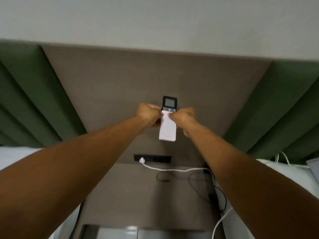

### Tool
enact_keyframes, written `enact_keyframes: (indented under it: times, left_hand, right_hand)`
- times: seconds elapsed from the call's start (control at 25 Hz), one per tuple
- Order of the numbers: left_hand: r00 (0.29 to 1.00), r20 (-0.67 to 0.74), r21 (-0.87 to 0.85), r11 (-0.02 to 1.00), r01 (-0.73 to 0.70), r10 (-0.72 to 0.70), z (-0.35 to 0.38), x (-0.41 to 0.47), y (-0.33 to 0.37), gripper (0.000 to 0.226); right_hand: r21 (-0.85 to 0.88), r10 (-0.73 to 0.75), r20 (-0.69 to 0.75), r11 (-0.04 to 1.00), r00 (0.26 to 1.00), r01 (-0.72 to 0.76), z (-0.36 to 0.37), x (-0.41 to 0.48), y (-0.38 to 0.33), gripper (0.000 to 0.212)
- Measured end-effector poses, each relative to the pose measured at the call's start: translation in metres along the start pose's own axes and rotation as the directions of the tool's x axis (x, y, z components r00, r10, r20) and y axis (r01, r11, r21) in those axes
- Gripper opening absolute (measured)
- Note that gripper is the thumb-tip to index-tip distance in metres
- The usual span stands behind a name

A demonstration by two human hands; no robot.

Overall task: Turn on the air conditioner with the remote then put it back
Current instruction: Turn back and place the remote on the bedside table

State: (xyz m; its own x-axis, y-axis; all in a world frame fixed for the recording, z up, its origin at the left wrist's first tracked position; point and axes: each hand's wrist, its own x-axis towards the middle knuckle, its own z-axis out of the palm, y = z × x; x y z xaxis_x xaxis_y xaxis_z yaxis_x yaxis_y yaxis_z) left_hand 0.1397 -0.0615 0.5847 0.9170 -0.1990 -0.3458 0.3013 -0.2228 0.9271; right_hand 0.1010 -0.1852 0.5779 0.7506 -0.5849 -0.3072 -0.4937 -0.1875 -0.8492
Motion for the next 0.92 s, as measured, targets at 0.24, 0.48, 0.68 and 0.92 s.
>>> enact_keyframes:
  times: [0.24,0.48,0.68,0.92]
  left_hand:
    - [0.935,-0.018,0.001,0.935,0.354,-0.354,0.028,0.058,-0.249,0.018]
    - [0.846,-0.100,0.105,0.840,0.532,-0.524,0.057,0.078,-0.450,0.015]
    - [0.815,-0.132,0.124,0.806,0.579,-0.565,0.067,0.084,-0.535,0.006]
    - [0.826,-0.165,0.152,0.814,0.561,-0.538,0.074,0.092,-0.571,0.011]
  right_hand:
    - [-0.213,0.242,0.148,0.955,0.959,-0.208,0.118,0.054,0.238,0.037]
    - [-0.294,0.421,0.156,0.883,0.893,-0.365,0.205,0.069,0.429,0.034]
    - [-0.362,0.436,0.109,0.854,0.893,-0.373,0.233,0.072,0.507,0.031]
    - [-0.383,0.386,0.095,0.865,0.918,-0.324,0.245,0.071,0.532,0.027]
